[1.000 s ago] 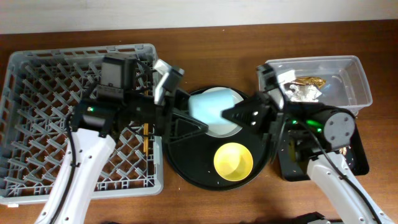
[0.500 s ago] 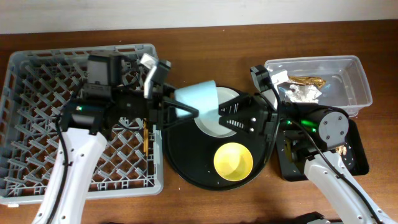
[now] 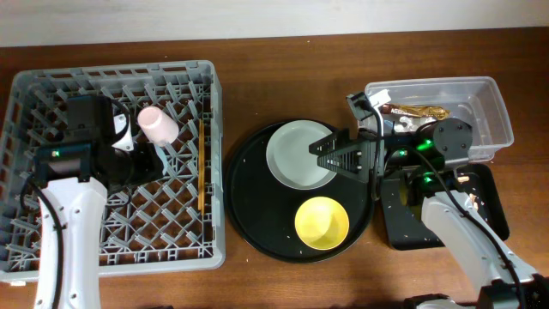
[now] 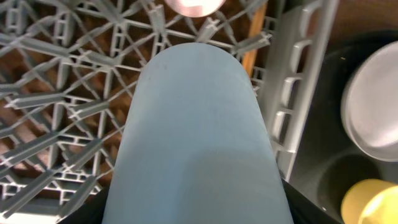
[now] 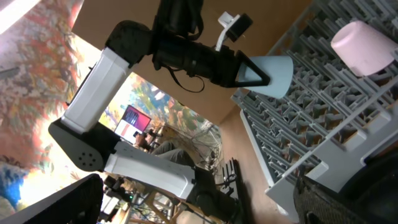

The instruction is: Sort waste into correct bins and load items into the dishwasher rack

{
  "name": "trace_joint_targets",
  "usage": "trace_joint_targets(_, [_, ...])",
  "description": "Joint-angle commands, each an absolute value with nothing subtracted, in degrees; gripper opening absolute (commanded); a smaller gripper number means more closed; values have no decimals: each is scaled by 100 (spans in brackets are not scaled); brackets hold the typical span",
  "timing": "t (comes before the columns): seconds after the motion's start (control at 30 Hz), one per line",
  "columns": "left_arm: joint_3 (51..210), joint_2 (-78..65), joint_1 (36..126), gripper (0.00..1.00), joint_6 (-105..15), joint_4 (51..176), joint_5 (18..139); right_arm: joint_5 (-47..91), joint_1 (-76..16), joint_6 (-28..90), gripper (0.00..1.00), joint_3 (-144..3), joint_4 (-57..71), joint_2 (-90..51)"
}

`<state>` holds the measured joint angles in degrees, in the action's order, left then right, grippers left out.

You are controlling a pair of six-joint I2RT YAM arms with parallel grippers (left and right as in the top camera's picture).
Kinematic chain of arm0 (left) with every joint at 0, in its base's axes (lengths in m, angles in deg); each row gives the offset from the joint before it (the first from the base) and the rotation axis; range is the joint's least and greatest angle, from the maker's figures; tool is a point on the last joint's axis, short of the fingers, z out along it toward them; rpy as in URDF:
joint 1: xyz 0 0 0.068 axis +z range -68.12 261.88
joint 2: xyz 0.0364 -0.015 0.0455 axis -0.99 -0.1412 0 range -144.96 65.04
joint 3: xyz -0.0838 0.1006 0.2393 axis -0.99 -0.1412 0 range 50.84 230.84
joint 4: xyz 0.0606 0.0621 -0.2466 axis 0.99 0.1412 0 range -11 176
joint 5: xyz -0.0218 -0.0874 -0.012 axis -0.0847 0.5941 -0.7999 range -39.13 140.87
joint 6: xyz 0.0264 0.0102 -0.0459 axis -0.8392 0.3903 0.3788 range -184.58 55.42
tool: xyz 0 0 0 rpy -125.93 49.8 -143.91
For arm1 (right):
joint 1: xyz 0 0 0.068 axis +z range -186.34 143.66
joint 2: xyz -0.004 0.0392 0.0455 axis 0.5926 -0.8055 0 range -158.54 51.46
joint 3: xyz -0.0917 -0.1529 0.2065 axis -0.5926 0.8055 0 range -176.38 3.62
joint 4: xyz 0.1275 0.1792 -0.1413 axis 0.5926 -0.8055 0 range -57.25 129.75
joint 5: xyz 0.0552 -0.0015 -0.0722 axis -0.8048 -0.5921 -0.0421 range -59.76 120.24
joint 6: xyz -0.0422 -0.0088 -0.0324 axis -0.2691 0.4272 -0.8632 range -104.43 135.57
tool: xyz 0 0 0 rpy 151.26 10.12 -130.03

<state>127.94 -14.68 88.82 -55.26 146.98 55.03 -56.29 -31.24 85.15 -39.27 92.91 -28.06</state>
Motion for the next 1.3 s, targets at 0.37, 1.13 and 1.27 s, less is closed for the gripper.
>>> trace_joint_targets(0.37, [11067,-1403,8920,62,-5369,12480,5562,-5762,-3159,8327,99,-3894,9420,-2835])
trace_joint_targets(1.13, [12366,566,8677,84,-5371,14397,7402,843,-4011,3274,99,-7805,188,-2831])
trace_joint_targets(1.27, [12366,354,7429,66,-5342,14355,7396,2507,-4217,2780,99,-8928,-2081,-2831])
